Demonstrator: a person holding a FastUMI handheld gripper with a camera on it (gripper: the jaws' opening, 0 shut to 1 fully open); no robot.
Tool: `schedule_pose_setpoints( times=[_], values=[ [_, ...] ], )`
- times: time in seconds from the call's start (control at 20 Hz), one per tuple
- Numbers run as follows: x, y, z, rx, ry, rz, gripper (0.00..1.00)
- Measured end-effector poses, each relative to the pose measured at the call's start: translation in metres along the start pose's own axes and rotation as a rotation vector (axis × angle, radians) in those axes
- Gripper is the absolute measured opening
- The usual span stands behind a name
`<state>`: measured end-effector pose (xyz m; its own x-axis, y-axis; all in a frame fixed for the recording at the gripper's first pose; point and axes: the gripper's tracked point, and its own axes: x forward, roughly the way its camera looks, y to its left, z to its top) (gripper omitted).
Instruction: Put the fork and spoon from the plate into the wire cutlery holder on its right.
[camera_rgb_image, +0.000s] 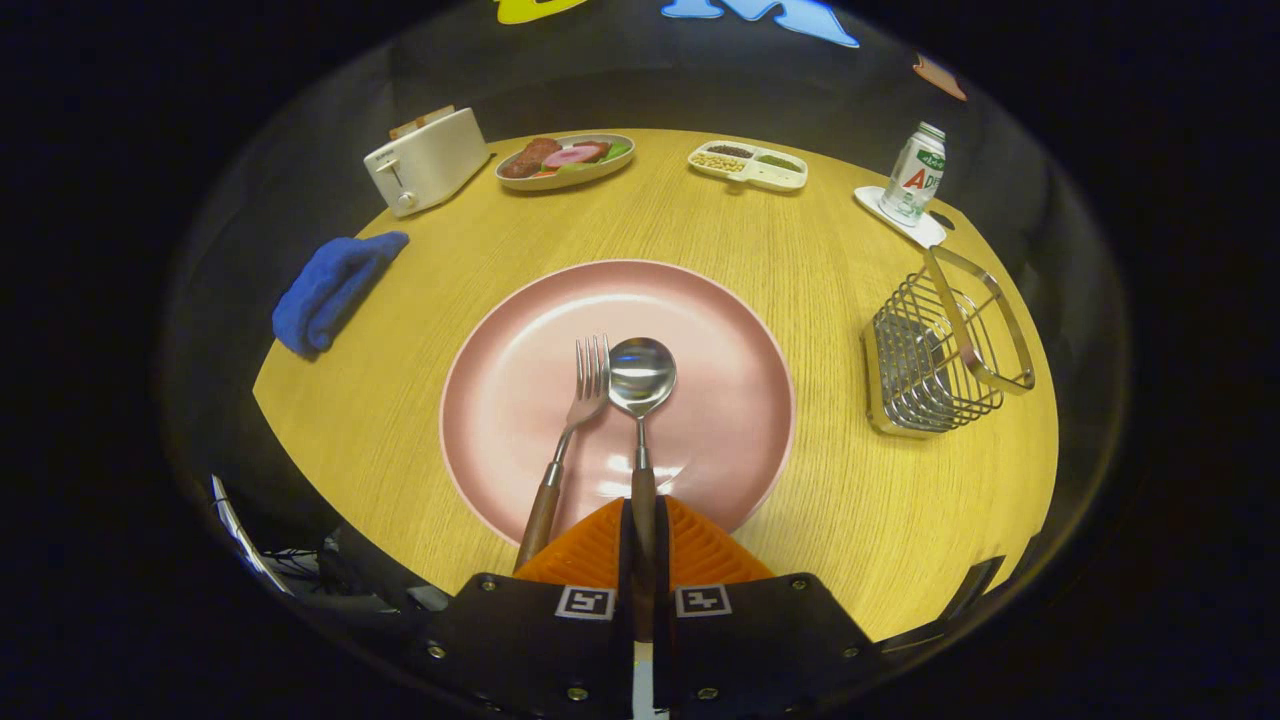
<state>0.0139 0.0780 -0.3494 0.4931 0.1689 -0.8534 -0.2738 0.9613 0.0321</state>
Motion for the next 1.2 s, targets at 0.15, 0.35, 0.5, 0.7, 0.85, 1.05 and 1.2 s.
schedule_pose_setpoints(
  times=[0.15, 0.35, 0.5, 0.7, 0.85, 1.05, 1.2],
  values=[
    [-0.002, -0.003, 0.004, 0.07, -0.017, -0.008, 0.01],
    [-0.009, -0.011, 0.012, 0.113, -0.036, -0.006, 0.01],
    [-0.021, -0.018, 0.027, 0.126, -0.063, 0.001, 0.01],
    [-0.041, -0.038, 0.053, 0.139, -0.11, -0.009, 0.02],
    [-0.057, -0.063, 0.068, 0.161, -0.134, -0.033, 0.01],
    [-0.073, -0.106, 0.078, 0.198, -0.147, -0.083, 0.01],
    [-0.083, -0.132, 0.08, 0.234, -0.152, -0.109, 0.01]
  ],
)
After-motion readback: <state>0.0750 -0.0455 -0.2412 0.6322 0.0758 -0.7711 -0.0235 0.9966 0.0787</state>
